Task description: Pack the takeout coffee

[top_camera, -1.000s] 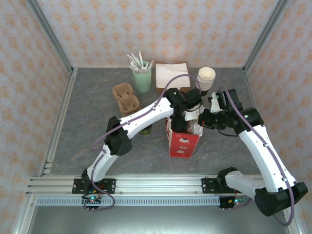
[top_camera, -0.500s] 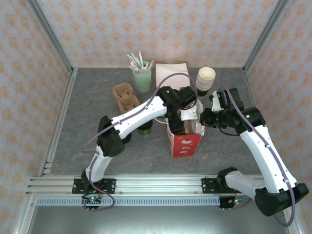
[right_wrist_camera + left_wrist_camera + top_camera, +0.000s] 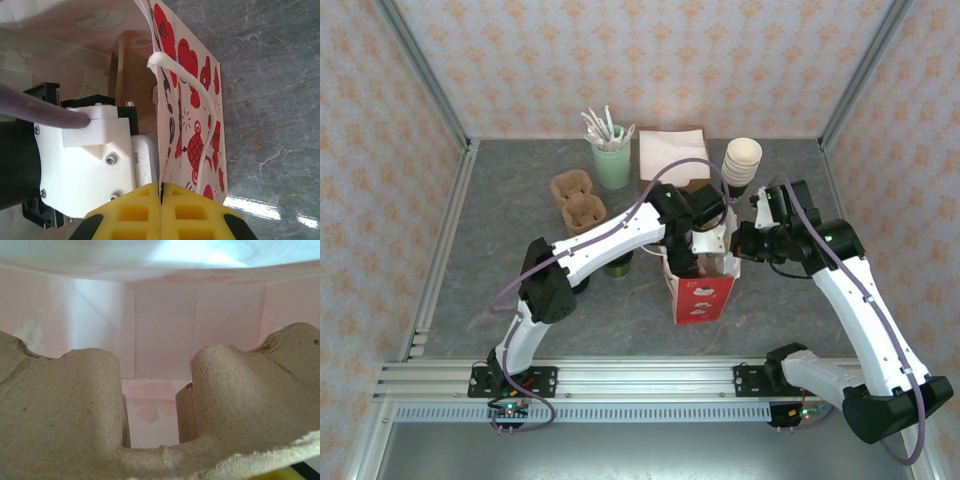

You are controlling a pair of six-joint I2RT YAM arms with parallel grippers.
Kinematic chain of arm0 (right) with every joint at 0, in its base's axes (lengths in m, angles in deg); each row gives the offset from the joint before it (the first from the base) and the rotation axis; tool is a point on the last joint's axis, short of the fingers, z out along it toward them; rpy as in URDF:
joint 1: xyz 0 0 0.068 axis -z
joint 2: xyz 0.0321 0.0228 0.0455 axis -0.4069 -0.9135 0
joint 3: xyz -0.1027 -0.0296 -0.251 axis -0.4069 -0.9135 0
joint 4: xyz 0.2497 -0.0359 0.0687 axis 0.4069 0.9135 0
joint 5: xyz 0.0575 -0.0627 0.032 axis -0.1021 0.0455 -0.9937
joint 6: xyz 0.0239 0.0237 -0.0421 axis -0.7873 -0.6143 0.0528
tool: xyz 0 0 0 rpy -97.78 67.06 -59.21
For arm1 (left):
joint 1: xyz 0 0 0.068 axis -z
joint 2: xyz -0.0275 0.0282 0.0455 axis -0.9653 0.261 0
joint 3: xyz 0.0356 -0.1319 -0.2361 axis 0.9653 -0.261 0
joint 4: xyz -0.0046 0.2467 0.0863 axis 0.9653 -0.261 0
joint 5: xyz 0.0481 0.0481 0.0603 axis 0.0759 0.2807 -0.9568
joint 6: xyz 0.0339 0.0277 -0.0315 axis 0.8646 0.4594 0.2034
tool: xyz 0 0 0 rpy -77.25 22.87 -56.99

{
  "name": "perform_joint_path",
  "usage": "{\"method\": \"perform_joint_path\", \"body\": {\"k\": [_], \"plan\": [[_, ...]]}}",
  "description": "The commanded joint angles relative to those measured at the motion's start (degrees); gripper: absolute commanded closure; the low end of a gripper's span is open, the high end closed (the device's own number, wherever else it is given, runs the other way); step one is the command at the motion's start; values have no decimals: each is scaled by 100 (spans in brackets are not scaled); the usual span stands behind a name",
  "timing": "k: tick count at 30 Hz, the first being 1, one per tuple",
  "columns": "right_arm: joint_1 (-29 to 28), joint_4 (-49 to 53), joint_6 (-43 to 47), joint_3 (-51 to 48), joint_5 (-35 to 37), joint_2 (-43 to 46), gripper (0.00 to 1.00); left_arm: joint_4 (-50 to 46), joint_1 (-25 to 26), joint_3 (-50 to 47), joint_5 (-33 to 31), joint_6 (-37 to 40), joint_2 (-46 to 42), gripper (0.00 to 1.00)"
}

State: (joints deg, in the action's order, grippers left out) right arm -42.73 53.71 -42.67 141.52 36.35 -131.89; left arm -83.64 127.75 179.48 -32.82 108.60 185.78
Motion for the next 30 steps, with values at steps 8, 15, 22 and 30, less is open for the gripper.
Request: {"method": "perform_joint_path", "body": {"k": [8,15,22,30], "plan": [[-23,-285,-4,65,-85,23,100,-49,196,39,-204,217,371,58],[-25,-332,-28,66,-133,29,100,-277,250,328,-443,210,664,58],[-22,-427,-80,13,-208,25,100,-279,258,461,-540,17,769,55],[-24,-474,-102,-55,-260,27,100,-328,262,620,-558,-103,965,44]]}}
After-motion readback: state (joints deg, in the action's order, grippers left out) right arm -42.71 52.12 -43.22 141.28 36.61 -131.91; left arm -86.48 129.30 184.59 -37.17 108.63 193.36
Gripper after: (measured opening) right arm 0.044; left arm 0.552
